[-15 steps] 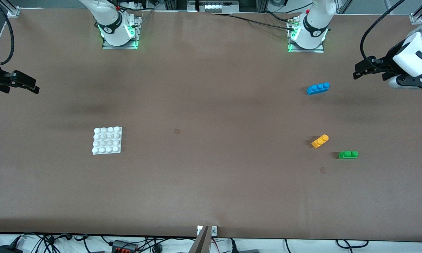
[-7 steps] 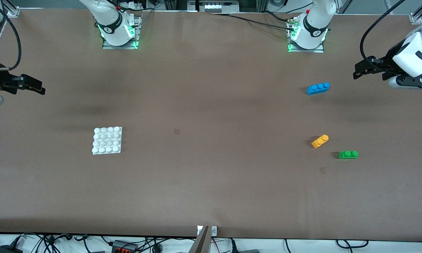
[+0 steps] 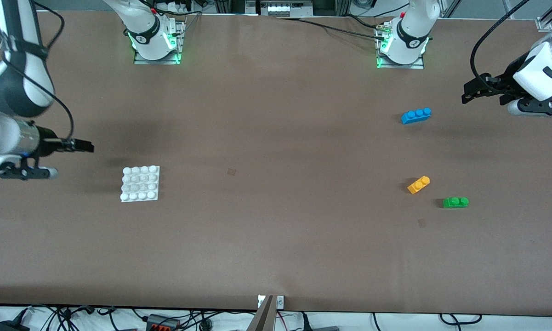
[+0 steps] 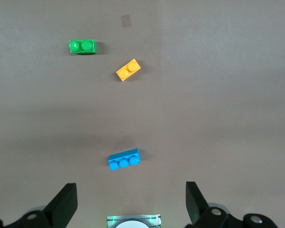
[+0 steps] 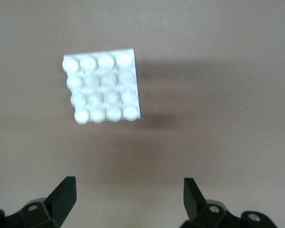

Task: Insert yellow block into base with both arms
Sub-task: 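Lower the right gripper and grasp the white base plate edge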

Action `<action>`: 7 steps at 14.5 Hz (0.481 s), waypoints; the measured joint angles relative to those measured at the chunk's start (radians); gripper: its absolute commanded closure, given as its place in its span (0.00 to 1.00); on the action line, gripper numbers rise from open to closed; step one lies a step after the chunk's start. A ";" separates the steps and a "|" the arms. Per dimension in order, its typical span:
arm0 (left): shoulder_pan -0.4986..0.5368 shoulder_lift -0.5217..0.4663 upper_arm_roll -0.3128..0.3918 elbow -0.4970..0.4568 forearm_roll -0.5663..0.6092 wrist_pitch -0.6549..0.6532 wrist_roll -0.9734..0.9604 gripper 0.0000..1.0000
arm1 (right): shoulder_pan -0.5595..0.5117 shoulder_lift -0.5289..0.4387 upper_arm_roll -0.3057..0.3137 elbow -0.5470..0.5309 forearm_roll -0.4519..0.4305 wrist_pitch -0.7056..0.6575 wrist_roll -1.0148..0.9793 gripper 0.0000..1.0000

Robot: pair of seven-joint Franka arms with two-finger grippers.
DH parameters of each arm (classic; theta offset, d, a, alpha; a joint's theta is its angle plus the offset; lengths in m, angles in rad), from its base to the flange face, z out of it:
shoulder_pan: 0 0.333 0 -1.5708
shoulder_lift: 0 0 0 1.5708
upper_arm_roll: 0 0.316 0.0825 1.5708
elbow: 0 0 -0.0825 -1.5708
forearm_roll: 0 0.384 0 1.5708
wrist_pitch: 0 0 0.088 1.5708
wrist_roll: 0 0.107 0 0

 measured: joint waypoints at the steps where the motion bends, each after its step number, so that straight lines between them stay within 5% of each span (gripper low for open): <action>1: 0.000 0.000 0.000 0.001 0.000 0.000 0.000 0.00 | 0.004 0.038 0.001 0.000 0.014 0.051 0.001 0.00; 7: -0.004 0.012 -0.005 0.021 0.000 -0.010 0.000 0.00 | 0.033 0.232 0.001 -0.006 0.036 0.307 0.004 0.00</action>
